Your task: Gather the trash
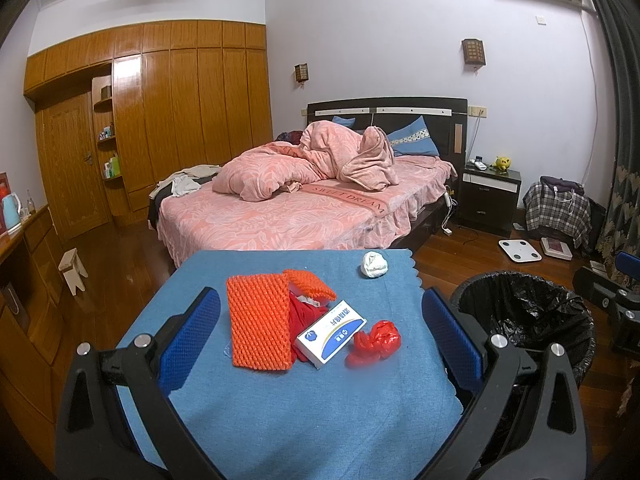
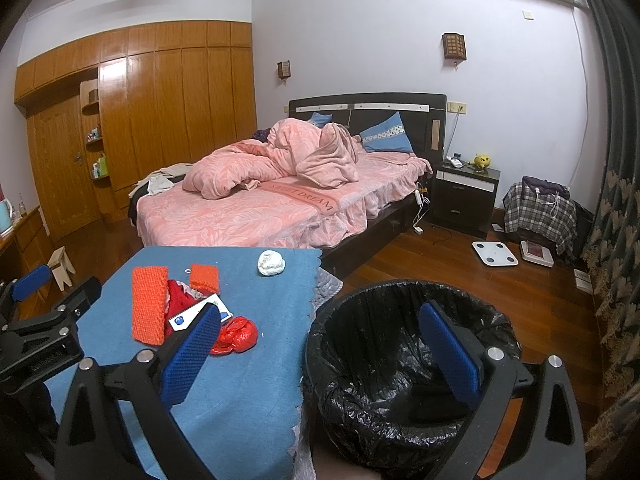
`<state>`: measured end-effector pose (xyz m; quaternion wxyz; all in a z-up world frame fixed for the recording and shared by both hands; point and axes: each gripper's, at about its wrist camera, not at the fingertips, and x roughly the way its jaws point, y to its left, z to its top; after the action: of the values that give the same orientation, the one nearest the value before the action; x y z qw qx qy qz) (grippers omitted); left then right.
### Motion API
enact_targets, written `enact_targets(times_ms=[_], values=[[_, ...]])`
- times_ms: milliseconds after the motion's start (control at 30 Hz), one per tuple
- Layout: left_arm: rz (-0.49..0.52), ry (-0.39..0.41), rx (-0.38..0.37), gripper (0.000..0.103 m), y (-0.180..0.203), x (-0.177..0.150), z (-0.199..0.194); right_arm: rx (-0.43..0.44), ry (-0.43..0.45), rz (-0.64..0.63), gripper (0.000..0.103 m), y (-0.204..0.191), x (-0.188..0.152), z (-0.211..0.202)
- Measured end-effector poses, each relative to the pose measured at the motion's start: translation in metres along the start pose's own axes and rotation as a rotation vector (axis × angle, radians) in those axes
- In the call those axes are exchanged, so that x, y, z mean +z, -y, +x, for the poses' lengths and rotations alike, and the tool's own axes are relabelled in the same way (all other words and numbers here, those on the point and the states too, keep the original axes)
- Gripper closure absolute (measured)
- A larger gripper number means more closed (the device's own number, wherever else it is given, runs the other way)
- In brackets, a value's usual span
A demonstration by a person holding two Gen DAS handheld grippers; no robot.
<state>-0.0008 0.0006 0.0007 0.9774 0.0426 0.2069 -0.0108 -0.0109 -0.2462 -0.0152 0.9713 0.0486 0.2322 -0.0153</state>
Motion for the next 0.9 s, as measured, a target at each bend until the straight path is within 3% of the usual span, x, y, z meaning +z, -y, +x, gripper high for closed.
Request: enact_targets(times_ms=[900], values=[[-0.006,-0.003,0.001,0.005,-0.0007,-0.0006,-0.0002,0.003,-0.002,0.0,0.006,-0.0034,-0.0001,0.0042]])
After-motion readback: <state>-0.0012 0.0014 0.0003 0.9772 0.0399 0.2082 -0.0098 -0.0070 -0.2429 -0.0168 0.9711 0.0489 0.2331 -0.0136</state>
